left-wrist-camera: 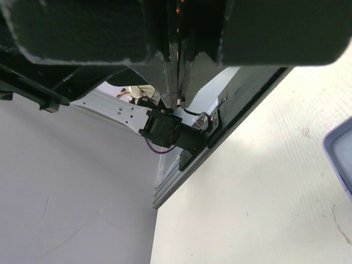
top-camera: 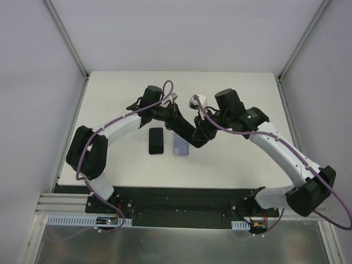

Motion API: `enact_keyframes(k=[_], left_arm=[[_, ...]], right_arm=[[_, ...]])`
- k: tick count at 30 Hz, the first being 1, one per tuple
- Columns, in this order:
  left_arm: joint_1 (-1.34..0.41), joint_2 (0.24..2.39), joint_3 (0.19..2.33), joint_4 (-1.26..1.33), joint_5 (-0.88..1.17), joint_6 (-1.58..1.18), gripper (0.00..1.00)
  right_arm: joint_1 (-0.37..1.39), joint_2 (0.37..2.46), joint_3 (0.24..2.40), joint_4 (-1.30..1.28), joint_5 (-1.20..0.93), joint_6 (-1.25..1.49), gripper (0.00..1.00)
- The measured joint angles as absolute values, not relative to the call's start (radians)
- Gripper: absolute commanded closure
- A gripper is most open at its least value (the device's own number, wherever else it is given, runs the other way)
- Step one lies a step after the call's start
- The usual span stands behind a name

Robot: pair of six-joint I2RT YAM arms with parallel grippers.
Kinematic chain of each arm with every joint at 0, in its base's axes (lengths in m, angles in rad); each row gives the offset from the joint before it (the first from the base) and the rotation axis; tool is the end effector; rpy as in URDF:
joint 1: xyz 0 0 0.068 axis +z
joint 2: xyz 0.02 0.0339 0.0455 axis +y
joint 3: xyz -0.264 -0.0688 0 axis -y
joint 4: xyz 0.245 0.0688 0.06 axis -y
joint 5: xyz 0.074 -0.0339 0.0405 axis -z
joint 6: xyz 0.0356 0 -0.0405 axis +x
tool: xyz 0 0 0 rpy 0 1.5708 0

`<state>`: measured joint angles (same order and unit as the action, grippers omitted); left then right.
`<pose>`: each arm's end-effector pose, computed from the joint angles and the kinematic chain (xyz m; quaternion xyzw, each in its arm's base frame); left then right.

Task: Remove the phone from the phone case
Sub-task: Remove the phone case from the phone.

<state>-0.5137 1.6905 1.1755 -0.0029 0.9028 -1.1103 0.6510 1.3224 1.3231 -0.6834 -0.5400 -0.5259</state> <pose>0.3153 -0.2100 0.2596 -0.0191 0.8081 -0.5876 0.0374 0.2126 0.1849 0.3636 -0.5784 0.6603 0.2663 0.3982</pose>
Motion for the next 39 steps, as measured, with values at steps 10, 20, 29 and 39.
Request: enact_keyframes(k=[10,20,29,39], left_arm=[[-0.348,1.625,1.252,-0.124,0.982,-0.736,0.35],[-0.316,1.430,1.362,-0.604,1.095,0.065,0.04],[-0.513,1.333,1.433,-0.822,1.002,0.418,0.29],[-0.596,1.410,1.507,-0.861,0.984,0.465,0.55]], right_arm=[[0.564,1.300,1.307,-0.678,-0.676,-0.505,1.00],[0.503,1.294,1.326,-0.796,-0.868,-0.527,1.00],[0.503,1.308,1.401,-0.897,-0.952,-0.570,1.00],[0.503,1.313,1.401,-0.908,-0.992,-0.569,1.00]])
